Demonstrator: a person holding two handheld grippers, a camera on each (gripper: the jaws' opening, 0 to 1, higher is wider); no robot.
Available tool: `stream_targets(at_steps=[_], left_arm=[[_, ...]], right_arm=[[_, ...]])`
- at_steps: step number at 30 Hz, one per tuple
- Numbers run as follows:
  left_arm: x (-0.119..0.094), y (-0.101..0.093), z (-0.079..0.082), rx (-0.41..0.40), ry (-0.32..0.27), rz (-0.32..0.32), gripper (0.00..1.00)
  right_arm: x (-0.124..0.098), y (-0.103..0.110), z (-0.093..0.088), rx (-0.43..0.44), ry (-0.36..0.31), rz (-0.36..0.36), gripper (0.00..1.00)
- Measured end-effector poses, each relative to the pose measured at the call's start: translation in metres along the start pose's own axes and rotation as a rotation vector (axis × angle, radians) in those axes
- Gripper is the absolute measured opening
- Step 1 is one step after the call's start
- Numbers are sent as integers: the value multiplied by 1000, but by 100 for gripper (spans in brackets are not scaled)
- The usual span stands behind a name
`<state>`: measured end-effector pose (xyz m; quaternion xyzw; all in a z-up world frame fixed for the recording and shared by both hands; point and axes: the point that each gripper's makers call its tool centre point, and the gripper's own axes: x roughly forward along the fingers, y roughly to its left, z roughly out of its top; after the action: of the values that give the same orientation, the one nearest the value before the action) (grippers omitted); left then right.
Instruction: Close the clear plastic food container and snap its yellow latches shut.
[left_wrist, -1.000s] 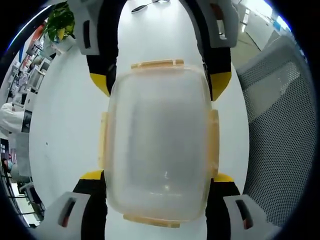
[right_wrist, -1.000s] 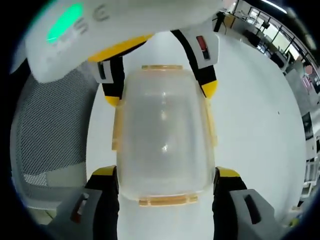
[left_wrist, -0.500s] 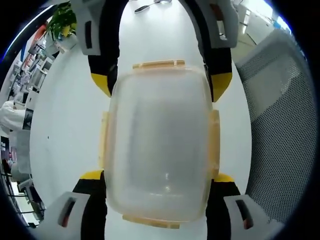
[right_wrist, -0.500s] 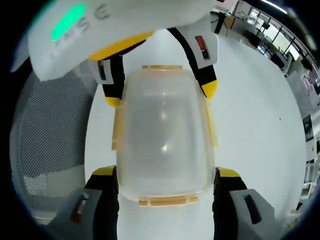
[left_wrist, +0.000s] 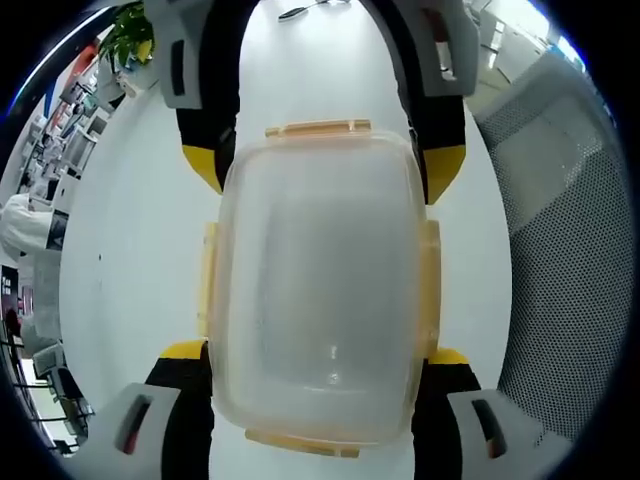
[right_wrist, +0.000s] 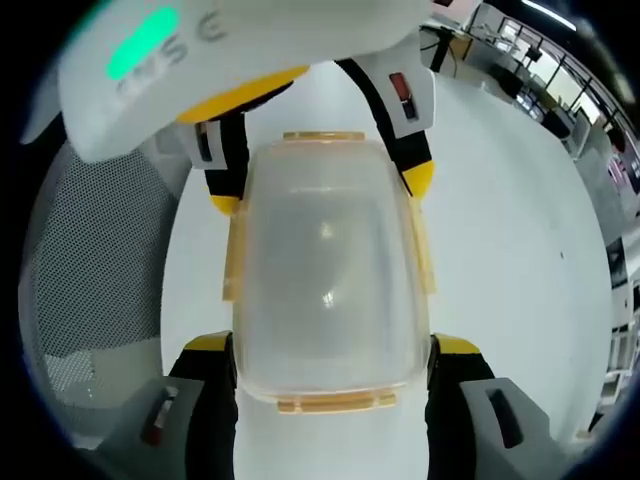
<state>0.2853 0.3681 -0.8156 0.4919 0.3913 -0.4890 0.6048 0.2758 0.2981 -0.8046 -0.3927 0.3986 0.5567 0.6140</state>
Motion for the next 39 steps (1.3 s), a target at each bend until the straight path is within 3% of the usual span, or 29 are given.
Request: stream_targets(at_steps=[39], left_arm=[[8,51,-24,-17,42,-19,81]], right_arm=[[12,-51,24,-11,-4,-6,75]])
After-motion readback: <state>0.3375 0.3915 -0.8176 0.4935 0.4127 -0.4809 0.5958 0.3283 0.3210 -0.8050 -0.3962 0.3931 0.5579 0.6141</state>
